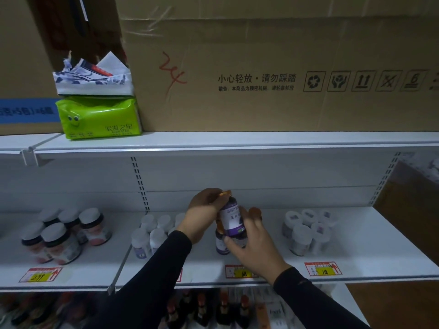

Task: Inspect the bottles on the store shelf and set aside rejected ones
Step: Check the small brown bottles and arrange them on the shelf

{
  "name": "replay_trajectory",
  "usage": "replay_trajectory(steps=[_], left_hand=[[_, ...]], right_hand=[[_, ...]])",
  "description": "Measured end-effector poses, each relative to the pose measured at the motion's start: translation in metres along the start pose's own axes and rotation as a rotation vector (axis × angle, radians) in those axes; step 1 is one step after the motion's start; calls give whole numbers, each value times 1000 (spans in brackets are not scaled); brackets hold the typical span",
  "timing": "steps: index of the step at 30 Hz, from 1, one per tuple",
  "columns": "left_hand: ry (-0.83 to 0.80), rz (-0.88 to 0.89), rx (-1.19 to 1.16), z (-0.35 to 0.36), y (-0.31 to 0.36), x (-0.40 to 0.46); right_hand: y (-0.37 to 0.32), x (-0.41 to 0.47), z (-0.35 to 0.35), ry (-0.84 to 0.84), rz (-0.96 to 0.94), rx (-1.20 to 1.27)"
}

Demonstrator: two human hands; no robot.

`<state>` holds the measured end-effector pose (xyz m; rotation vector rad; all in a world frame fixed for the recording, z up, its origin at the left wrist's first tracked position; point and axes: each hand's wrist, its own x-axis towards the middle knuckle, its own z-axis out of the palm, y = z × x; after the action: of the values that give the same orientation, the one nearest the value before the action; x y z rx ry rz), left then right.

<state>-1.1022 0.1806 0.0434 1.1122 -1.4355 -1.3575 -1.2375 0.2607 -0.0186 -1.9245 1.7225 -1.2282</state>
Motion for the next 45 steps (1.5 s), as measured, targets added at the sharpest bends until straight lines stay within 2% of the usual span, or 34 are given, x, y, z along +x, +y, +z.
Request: replay_trajectory(steps=[6,12,17,23,29,38,45], left_hand=[[26,-14,-111,5,2,-7],[-59,-61,-107,2,1,-8],[-27,-73,-110,2,-4,-6],[-1,-64,-125,7,-7,-4],[-115,-49,-53,1,-3,-2],[-30,-57,-74,5,-2,0],[-109,-63,-10,1,5,1]], right_hand=[[-5,-1,-3,62,-4,-34],[-4,-4,-5,67,8,-36],[-3,-4,-5,16,10,-30],[-7,-1,-7,70,28,-49],[-5,-1,-9,29,62,-31],[-10,3,-12,-6,114,-28],[-8,4,-12,-42,88,47]])
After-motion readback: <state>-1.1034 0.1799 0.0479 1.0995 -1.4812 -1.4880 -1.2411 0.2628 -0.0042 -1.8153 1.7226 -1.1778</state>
